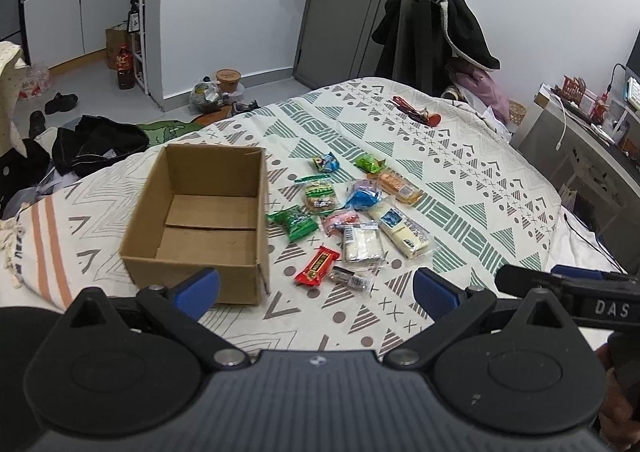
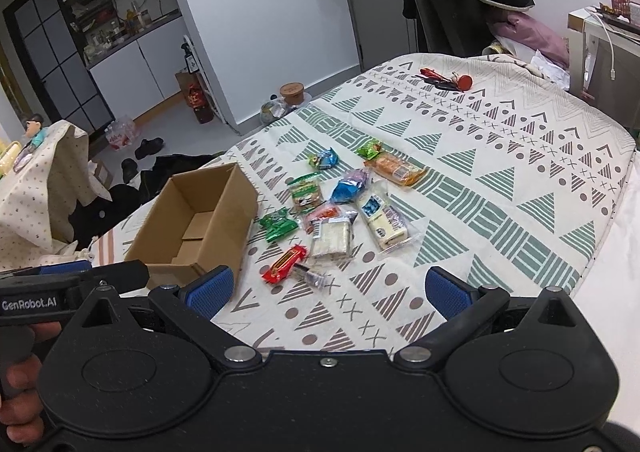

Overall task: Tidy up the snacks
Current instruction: 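Grasp the red chocolate bar with the left tool while the right tool grasps the white cake pack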

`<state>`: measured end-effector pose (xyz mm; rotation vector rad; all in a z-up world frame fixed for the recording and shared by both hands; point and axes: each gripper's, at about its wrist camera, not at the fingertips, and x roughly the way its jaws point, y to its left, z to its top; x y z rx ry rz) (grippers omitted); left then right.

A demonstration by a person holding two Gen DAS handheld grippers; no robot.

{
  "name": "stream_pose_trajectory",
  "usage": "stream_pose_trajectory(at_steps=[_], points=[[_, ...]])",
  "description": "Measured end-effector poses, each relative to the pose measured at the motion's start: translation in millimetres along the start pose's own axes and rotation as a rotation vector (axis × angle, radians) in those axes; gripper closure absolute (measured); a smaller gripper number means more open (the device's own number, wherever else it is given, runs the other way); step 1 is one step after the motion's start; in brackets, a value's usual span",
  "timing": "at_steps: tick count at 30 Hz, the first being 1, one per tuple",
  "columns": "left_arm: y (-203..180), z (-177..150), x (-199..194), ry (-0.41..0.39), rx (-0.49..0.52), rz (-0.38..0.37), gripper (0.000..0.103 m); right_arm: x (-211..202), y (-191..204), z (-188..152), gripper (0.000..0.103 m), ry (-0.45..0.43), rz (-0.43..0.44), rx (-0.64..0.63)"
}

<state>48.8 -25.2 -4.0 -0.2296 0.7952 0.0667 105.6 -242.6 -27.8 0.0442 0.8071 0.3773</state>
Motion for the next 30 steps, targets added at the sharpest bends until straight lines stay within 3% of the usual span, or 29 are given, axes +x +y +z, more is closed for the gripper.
stream_pose_trajectory(at_steps=[19,30], points=[[-2,15,73,0.039,-0.087,-0.045,0.003,60,-39,28,0.0,0.05,0.019,0.079],[-9,17,113,0.094,-0.113,-0.064,0.017,93,-55,44,0.002,0.07,0.006,0.101]])
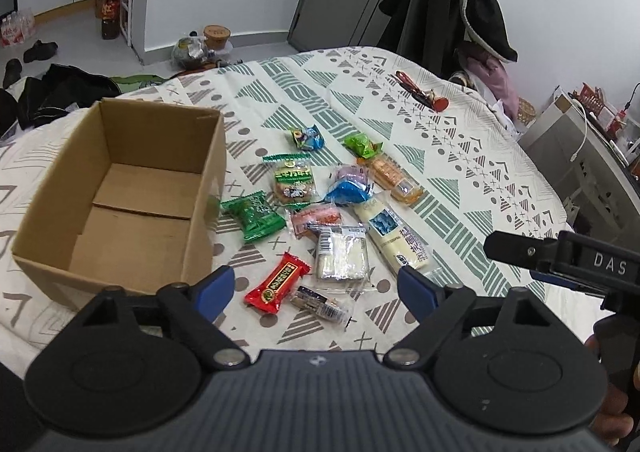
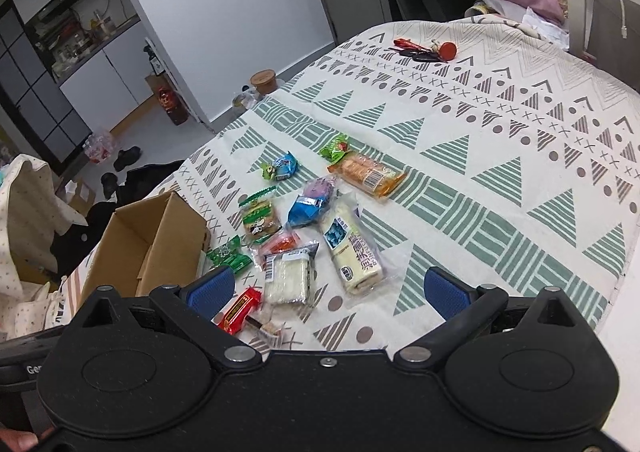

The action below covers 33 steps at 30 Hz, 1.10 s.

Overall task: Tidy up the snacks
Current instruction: 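Grasp the red chocolate bar with the left tool while the right tool grasps the white cake pack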

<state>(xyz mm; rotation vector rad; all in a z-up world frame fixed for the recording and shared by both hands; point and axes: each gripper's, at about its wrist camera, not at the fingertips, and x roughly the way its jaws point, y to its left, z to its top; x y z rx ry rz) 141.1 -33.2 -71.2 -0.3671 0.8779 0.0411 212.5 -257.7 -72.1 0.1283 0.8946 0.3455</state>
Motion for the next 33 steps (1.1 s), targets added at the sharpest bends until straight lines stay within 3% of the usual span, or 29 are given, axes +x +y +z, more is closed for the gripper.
stream_pose_trajectory(at_steps=[12,18,33], points=[[-16,-3,49,0.066,-0.005,-0.01,0.033,31,-18,10,0.006,0.043,0.017,-0.011],[-16,-5,77,0.103,-0.025,0.001,0.038,51,-23,10,0.013,0.087,0.024,-0.027],[11,-11,119,0.121,-0.045,0.116,0.061,100,-23,17,0.021,0.172,0.011,-0.078]])
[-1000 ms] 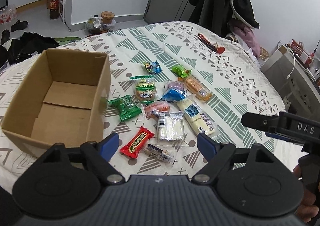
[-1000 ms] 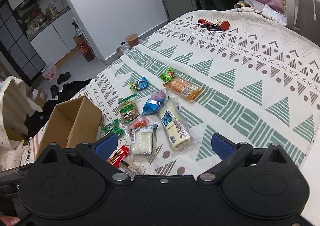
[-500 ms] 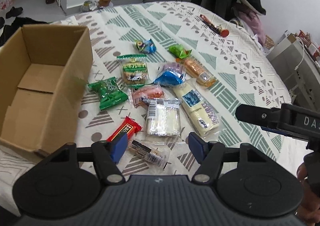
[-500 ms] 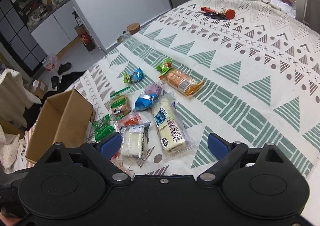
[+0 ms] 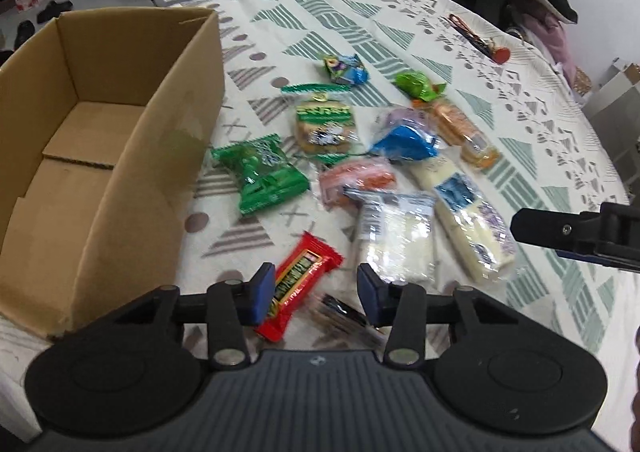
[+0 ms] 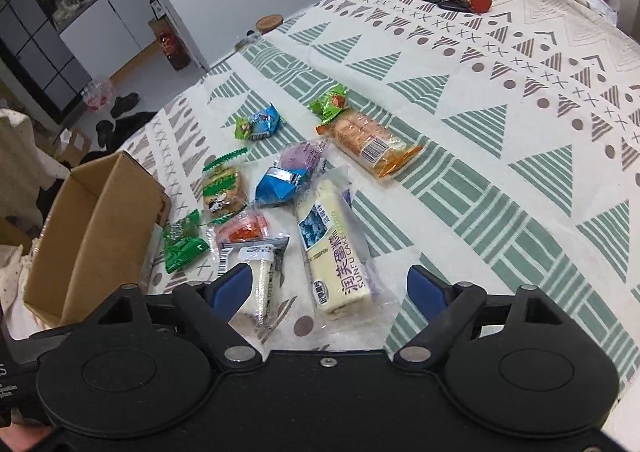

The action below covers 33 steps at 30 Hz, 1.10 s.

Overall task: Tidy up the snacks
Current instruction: 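Grasp the red chocolate bar with the left tool while the right tool grasps the white cake pack, then carry the red bar and white cake pack with both tools over the box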

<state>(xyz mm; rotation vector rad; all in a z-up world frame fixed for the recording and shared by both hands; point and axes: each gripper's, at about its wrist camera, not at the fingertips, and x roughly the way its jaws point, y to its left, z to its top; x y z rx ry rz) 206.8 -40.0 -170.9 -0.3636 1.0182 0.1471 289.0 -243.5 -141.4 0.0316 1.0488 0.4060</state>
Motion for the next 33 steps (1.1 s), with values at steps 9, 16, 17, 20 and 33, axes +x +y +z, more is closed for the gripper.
stream_pose_trajectory(at_steps=[9,16,17,20,33], points=[[6,-2,15,0.045,-0.017,0.033,0.08,31,16,7,0.023,0.035,-0.063,-0.11],[7,-2,2,0.023,-0.037,0.001,0.084,49,28,1,0.028,0.067,-0.118,-0.197],[6,-2,-1,0.018,-0.04,-0.007,0.084,53,27,-1,0.035,0.083,-0.124,-0.201],[3,-2,-8,0.008,-0.04,-0.026,0.084,60,25,-6,0.053,0.105,-0.14,-0.21],[11,-4,-55,-0.054,-0.053,-0.054,0.084,27,28,-12,0.071,0.066,-0.059,-0.101]])
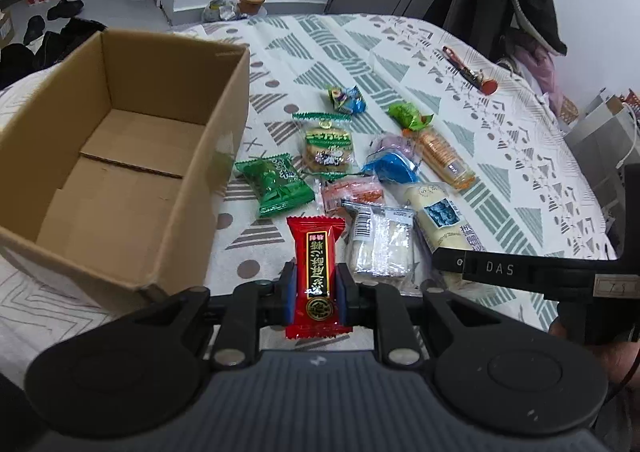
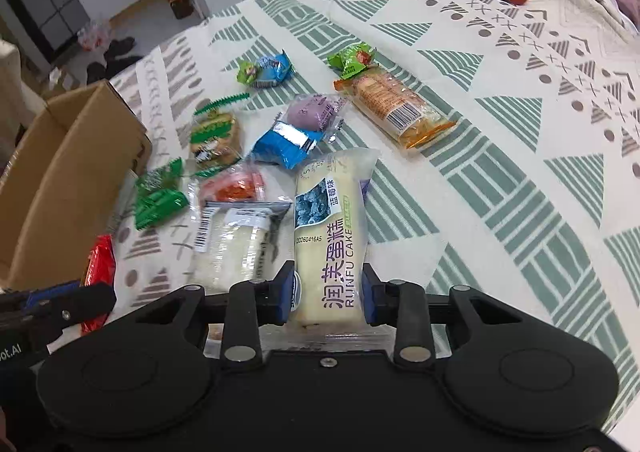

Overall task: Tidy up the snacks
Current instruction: 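Carry the red bar and white cake pack with both tools over the box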

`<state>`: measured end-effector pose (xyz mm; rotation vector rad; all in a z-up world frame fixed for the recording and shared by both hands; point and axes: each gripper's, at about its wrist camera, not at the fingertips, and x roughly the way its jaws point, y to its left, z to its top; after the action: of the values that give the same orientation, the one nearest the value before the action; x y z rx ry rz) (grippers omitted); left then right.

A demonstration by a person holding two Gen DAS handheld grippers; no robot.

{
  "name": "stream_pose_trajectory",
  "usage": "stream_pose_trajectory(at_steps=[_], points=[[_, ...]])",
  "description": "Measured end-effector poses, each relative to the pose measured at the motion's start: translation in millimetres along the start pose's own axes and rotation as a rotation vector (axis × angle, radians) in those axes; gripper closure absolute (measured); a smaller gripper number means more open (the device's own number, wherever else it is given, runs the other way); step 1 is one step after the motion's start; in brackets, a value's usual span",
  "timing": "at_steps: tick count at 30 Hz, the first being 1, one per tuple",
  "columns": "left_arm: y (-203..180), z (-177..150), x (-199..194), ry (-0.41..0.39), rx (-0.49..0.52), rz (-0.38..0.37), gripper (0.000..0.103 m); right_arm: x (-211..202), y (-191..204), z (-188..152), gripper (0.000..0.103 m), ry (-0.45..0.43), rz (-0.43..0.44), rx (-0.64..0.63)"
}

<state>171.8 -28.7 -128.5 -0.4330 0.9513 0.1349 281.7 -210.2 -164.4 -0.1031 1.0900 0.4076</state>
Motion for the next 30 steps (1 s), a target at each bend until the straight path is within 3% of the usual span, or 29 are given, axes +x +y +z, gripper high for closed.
stream_pose_trajectory(at_steps=[12,30], points=[[2,1,-45,-0.073,0.006,-0.024,0.084,-45,11,-8,0.072,-0.124,0.086,0.108],[38,16,-95,-0.173,-0.045,-0.011,0.084,-76,66,-18,0.071,-0.251,0.237,0.129]])
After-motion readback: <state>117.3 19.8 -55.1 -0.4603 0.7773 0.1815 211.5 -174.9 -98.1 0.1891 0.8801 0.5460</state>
